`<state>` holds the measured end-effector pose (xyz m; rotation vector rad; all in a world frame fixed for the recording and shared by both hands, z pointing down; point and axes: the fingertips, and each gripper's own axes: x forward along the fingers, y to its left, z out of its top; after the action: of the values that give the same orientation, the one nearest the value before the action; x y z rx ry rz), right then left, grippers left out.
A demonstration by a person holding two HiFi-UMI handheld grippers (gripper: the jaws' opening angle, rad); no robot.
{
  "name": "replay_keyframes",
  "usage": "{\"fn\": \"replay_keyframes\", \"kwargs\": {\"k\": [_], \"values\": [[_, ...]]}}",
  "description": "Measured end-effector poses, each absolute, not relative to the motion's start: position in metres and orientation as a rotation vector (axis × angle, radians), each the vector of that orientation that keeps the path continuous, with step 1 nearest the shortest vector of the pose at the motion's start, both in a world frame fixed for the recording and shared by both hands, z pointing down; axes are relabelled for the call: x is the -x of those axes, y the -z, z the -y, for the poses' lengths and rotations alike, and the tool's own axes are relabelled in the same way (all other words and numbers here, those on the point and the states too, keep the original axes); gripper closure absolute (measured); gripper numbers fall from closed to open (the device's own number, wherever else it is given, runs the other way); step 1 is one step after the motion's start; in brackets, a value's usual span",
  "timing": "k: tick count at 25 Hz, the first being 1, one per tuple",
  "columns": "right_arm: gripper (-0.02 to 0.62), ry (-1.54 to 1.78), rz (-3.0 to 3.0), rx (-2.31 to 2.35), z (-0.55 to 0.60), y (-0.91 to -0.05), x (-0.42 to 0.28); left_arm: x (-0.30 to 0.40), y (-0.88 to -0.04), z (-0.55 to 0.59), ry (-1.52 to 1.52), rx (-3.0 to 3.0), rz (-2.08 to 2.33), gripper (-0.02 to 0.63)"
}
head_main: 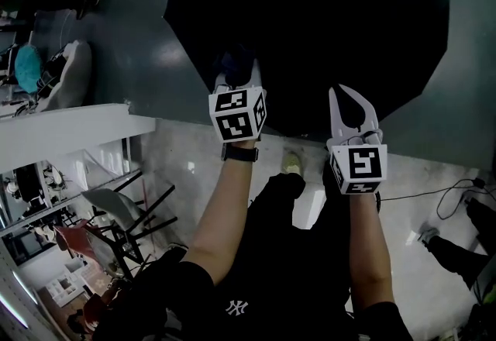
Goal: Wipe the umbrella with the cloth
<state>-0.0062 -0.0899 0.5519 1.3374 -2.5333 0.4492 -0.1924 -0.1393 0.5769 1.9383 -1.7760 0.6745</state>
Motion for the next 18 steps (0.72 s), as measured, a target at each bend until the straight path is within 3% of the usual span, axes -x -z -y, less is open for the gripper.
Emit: {"fn": "replay_keyframes", "kwargs": {"k": [18], "values": [[0.569,-0.514,2.492,-1.382,0.115,-0.539,-0.084,0.065,-0.549,0.161,-0.721,-2.031,1.682,0.433]]}}
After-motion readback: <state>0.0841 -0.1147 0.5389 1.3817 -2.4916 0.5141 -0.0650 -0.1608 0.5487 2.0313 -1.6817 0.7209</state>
